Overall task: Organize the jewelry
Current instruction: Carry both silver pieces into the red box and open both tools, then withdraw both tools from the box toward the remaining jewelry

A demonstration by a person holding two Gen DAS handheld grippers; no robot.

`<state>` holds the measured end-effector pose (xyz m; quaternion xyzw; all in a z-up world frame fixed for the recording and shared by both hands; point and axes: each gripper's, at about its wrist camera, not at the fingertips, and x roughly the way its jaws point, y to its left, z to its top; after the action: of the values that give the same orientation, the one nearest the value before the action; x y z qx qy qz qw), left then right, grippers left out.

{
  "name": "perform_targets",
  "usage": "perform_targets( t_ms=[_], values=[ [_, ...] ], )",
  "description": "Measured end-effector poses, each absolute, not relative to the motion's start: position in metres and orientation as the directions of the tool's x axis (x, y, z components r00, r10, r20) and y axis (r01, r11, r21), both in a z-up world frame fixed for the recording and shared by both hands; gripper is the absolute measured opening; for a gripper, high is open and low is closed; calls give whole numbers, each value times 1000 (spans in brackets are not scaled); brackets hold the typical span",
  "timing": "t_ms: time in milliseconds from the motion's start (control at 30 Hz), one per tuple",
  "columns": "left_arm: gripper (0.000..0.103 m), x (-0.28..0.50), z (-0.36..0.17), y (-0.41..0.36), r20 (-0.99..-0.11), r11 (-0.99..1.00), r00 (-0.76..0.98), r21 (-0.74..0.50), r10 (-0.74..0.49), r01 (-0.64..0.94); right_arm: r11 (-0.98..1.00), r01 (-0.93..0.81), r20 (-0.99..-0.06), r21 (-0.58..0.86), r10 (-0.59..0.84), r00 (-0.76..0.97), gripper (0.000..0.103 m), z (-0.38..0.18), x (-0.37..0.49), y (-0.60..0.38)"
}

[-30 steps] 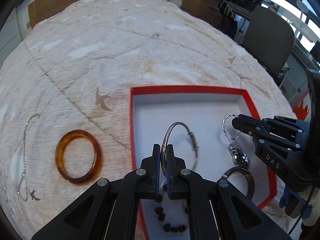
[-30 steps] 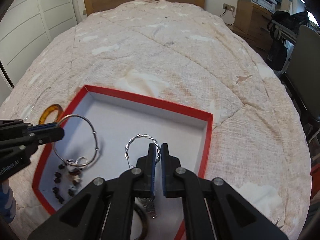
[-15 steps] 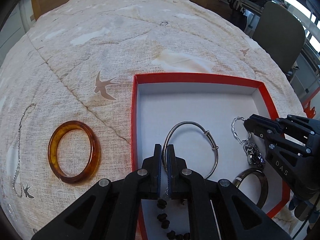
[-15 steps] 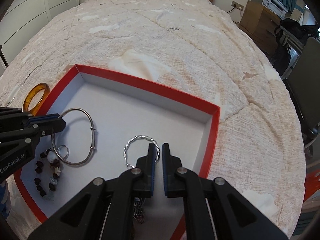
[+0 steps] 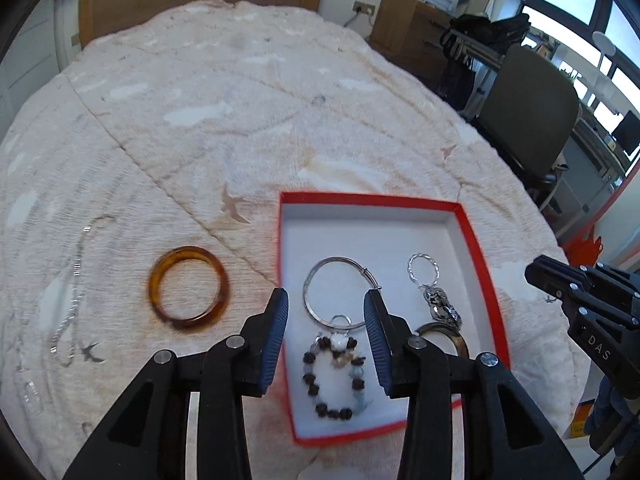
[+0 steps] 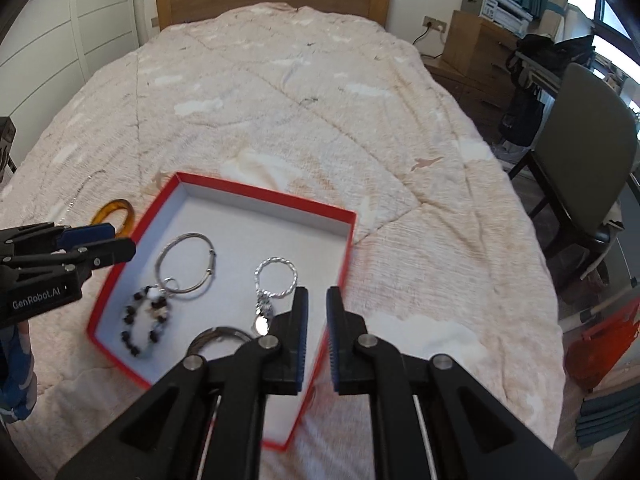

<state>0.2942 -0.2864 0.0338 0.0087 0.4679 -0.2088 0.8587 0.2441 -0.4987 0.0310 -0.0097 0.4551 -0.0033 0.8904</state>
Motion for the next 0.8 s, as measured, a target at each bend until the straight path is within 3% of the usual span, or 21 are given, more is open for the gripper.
perform_targets(
  t_ms=[467, 800],
  values=[
    [44, 204, 103, -138, -761, 968, 610, -95, -222, 234, 993, -115, -743, 10, 85, 664, 9, 104, 153, -399],
    [46, 171, 104, -15, -749, 995, 656, -46, -92, 87, 974, -222, -725, 44, 184, 664, 9, 112, 130, -324]
  ],
)
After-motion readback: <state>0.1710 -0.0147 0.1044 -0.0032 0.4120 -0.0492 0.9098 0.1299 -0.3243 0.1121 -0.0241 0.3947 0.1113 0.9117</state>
